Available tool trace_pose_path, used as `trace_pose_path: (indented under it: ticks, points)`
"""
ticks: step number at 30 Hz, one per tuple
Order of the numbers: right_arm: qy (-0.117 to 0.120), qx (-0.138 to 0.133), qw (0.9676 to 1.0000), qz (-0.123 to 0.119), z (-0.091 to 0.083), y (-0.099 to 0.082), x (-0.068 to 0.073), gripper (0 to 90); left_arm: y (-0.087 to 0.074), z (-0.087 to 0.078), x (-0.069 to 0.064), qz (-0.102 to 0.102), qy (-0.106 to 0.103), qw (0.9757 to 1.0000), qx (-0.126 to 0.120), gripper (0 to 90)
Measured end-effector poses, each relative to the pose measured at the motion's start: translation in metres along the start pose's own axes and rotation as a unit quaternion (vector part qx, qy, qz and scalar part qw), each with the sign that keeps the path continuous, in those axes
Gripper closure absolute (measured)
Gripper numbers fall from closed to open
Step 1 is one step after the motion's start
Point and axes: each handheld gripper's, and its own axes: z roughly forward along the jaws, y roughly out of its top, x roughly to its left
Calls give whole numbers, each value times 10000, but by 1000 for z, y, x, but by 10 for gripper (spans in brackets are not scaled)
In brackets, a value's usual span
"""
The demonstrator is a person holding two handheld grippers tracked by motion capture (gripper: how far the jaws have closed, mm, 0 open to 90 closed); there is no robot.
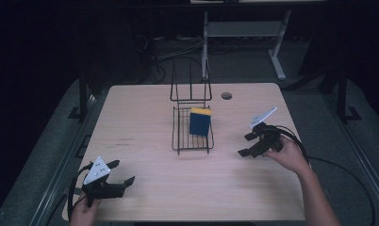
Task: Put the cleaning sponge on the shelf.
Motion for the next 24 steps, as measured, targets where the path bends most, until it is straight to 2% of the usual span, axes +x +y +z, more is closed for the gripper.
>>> trace_pose_path:
  ticks: [24]
  points:
    - [-58, -134, 9999, 88, -5, -36, 12, 198, -1, 0, 0, -5, -4, 10000, 22, 162]
